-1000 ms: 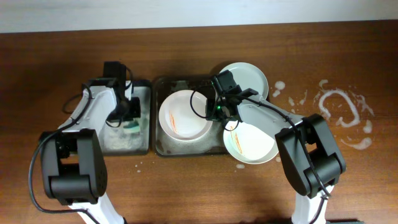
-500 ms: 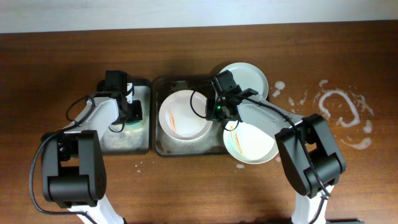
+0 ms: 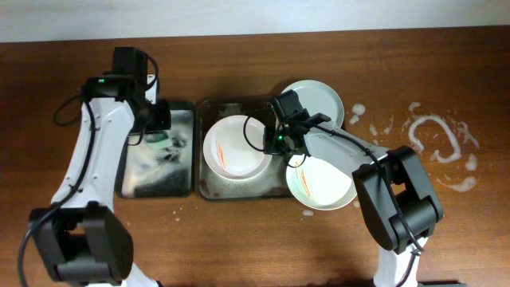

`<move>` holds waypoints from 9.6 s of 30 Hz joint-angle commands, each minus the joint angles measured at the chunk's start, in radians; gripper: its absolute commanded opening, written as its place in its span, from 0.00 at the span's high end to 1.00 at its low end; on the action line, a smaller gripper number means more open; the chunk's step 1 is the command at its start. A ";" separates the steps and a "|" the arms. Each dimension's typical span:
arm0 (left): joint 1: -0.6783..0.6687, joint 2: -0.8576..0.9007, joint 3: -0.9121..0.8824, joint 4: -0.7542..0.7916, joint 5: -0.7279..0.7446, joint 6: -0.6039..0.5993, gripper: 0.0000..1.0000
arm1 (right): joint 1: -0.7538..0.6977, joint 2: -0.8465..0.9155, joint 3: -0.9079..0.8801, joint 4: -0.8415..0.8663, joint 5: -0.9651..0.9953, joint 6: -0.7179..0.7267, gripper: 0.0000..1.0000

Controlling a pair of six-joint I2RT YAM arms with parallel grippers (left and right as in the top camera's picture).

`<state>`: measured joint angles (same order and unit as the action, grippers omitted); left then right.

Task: Clean dirty plates on tray and stack at the side
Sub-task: 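Scrub inside the white bowl with the sponge in the left gripper, then lift the white bowl with the right gripper and place it at right side, then grasp the upper white plate rim with the right gripper, pull it center, then scrub the held white plate with the sponge in the left gripper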

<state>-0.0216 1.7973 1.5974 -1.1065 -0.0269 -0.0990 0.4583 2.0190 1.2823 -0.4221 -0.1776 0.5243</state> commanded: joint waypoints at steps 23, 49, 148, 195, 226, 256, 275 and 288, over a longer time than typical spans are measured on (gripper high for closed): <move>-0.303 0.247 -0.011 0.150 0.096 -0.216 0.99 | -0.050 0.000 0.012 -0.035 -0.066 0.053 0.96; -0.381 0.396 -0.012 0.342 -0.285 -0.137 0.99 | -0.050 0.000 0.012 -0.050 -0.047 0.056 0.96; -0.037 0.396 0.644 -0.234 0.418 0.035 0.99 | -0.270 -0.430 0.119 -0.356 -0.273 -0.307 0.96; -0.148 0.396 0.644 -0.242 0.332 0.035 0.99 | -0.393 0.040 0.224 -0.375 0.103 -0.032 0.67; -0.135 0.396 0.644 -0.256 0.231 0.035 0.99 | 0.091 0.123 0.381 -0.332 0.070 -0.150 0.96; -0.133 0.396 0.644 -0.242 0.244 0.033 0.99 | -0.240 0.362 0.568 -0.455 -0.318 -0.304 0.96; -0.321 0.400 0.047 0.428 0.107 -0.230 0.99 | -0.124 0.362 0.568 -0.554 0.111 -0.014 0.96; -0.336 0.402 -0.044 0.326 0.168 0.062 0.99 | -0.123 0.363 0.568 -0.554 0.111 -0.014 0.96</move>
<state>-0.3531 2.1635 1.5986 -0.8238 0.1307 -0.0929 0.3420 2.3440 1.8778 -0.9749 -0.1986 0.4973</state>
